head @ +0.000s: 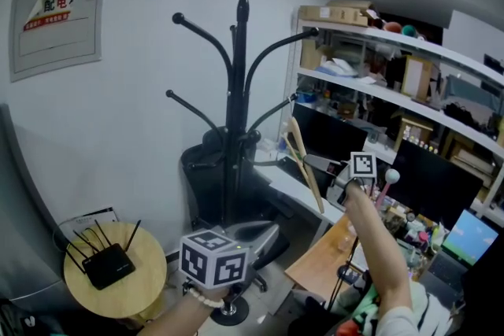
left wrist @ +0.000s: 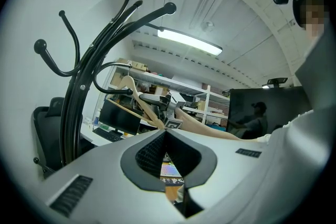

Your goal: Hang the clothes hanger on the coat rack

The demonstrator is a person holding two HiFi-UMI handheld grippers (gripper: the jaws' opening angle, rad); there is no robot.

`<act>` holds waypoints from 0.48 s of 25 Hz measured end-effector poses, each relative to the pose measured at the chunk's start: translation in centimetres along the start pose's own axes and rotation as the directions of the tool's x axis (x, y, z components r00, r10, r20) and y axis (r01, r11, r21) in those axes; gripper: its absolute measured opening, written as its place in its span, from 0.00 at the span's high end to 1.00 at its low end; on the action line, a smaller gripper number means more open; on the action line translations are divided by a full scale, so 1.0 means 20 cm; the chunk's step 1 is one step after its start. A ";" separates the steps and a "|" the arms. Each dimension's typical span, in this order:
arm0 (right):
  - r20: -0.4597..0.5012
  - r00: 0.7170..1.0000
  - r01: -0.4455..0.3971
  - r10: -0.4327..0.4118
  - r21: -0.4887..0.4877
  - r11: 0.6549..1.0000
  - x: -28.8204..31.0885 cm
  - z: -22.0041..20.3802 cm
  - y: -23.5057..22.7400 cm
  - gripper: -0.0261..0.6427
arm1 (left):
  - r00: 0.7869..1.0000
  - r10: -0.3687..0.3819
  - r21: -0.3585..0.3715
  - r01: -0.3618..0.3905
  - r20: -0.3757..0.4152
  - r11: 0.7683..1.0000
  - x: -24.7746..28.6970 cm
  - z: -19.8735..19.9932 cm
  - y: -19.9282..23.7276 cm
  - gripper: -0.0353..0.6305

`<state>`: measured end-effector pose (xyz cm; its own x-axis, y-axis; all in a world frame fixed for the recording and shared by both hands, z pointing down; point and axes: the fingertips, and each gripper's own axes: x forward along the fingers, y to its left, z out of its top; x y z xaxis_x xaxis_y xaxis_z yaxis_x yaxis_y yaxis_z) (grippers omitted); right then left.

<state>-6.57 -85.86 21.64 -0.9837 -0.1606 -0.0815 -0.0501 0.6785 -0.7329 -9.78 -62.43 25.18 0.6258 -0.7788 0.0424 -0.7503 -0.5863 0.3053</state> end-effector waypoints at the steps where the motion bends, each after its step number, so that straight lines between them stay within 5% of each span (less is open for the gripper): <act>1: -0.004 1.000 0.001 -0.001 -0.003 1.000 0.00 -0.01 -0.02 0.80 | 1.000 -0.002 -0.006 0.002 -0.003 1.000 0.01 -0.01 0.00 0.95; 12: -0.076 0.997 0.023 -0.024 -0.018 1.000 0.07 -0.13 -0.04 0.80 | 1.000 0.026 -0.054 -0.025 0.011 0.998 0.00 -0.06 0.05 0.95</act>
<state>-8.31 -84.71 23.85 -0.9925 -0.1220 -0.0120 -0.0758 0.6876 -0.7221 -10.33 -62.72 26.62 0.6040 -0.7960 0.0400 -0.7532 -0.5536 0.3553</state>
